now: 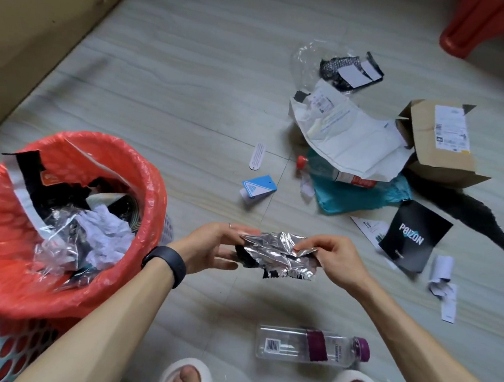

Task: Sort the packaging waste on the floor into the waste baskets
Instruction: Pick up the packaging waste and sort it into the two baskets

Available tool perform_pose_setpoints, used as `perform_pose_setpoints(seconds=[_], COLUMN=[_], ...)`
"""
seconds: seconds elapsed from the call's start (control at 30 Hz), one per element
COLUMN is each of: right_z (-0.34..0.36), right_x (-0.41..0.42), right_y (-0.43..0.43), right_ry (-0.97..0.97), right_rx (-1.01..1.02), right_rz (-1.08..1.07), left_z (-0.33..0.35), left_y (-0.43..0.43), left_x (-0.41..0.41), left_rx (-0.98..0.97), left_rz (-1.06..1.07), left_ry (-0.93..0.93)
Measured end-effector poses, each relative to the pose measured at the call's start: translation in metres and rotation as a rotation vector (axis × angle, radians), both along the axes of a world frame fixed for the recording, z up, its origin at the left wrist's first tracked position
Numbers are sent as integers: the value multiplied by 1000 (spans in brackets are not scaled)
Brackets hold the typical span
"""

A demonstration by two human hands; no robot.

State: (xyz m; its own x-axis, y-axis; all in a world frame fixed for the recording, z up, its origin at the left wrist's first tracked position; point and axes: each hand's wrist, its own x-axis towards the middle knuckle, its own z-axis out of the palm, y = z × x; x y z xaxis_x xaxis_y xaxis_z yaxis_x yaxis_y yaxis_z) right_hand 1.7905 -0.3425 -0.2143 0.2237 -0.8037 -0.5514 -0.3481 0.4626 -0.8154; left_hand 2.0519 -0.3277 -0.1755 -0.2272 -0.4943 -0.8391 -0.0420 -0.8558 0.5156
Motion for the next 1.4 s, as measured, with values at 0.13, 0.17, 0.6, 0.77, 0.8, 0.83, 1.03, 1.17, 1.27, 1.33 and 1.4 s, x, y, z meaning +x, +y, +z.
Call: perform_pose_setpoints(seconds=[0.13,0.17,0.6,0.77,0.8,0.83,1.03,1.17,1.27,1.33,1.4], right_z=[6,8,-28,-51,-58,-67,-88,-76,-74,-71,-68], right_x=[2,3,18,31,31,30,25,30,30,27,20], right_y=[-2,-4,-100,-122,-120,-115,-95,-92,-90,-90,-87], right_ry=[148,165,841,1061,1097,1121,1073,1051,857,666,560], right_rx=[-69,-50,-282,-410,-463,-546,-838,-647,-491,-300,-141], right_rz=[157,182,521,708,712,692,699,658,445,251,196], left_z=[3,1,-32,-55,-60,-63,-86,-99,-100,-93,-82], left_y=[-10,-13,-90,-115,-117,-117,-107,-93,-85,-82,-80], left_x=[-6,-8,-20,-27,-29,-30,-28,-28,-26,-23,-19], left_rx=[-87,-190,-560,-580,-567,-552,-525,-423,-310,-305,-331], left_rz=[-52,-118,-663,-640,-622,-617,-602,-458,-383,-362,-380], left_ry=[-192,-360,-926,-1004,-1021,-1056,-1172,-1072,-946,-897,-900])
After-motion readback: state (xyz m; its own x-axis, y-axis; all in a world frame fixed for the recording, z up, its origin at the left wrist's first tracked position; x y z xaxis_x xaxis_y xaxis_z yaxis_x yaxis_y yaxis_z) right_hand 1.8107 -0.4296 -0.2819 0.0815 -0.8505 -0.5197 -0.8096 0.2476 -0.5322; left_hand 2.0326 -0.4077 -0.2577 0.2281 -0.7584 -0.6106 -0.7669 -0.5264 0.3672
